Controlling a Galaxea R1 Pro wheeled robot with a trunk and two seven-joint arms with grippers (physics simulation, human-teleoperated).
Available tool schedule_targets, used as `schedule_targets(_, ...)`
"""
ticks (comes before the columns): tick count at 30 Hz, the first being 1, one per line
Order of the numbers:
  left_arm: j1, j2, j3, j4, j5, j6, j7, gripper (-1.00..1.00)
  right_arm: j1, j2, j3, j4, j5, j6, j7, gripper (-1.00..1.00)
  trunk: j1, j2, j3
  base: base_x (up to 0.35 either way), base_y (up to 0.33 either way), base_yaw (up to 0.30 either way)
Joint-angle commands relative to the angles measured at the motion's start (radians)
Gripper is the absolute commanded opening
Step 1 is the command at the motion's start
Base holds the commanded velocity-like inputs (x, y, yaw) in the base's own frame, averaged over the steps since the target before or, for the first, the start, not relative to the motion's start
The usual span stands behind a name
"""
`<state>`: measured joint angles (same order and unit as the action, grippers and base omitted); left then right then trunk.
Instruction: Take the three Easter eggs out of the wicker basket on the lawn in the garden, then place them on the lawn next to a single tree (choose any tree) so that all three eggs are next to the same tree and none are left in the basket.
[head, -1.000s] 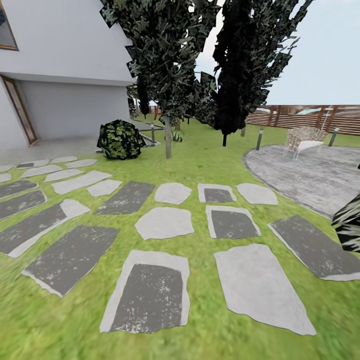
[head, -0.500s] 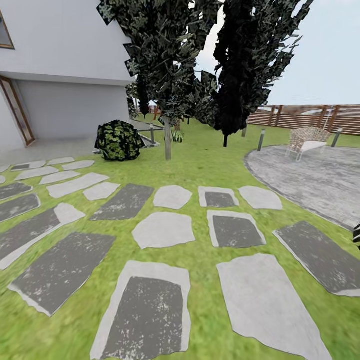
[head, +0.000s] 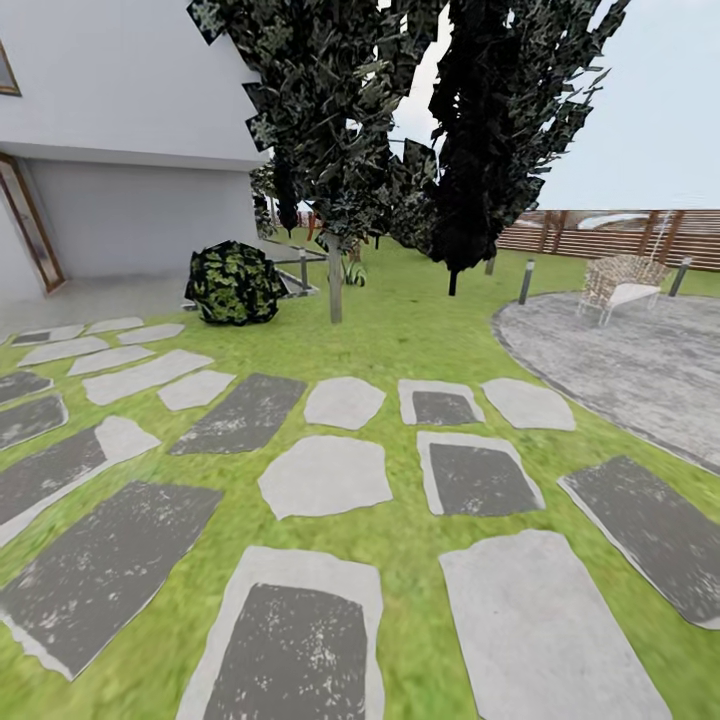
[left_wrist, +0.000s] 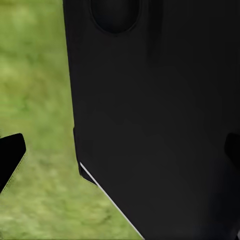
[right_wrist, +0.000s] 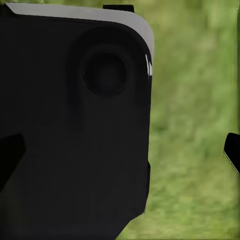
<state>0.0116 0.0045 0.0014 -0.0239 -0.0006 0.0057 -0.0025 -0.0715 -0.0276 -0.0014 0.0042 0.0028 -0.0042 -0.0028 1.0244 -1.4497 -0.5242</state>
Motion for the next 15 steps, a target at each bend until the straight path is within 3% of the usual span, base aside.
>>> schedule_targets(1, 0.001, 0.0, 0.0, -0.002, 0.0, 0.001, 0.0, 1.0, -0.001, 0.0, 0.0, 0.0, 0.0, 0.0, 0.0, 1.0, 0.001, 0.0, -0.001, 0.342, 0.0, 0.0)
schedule_targets(6, 0.001, 0.0, 0.0, -0.002, 0.0, 0.001, 0.0, 1.0, -0.001, 0.0, 0.0, 0.0, 0.001, 0.0, 0.0, 1.0, 0.001, 0.0, -0.001, 0.342, 0.0, -0.014)
schedule_targets(15, 0.001, 0.0, 0.0, -0.002, 0.0, 0.001, 0.0, 1.0, -0.001, 0.0, -0.001, 0.0, 0.0, 0.0, 0.0, 1.0, 0.001, 0.0, -0.001, 0.342, 0.0, -0.165)
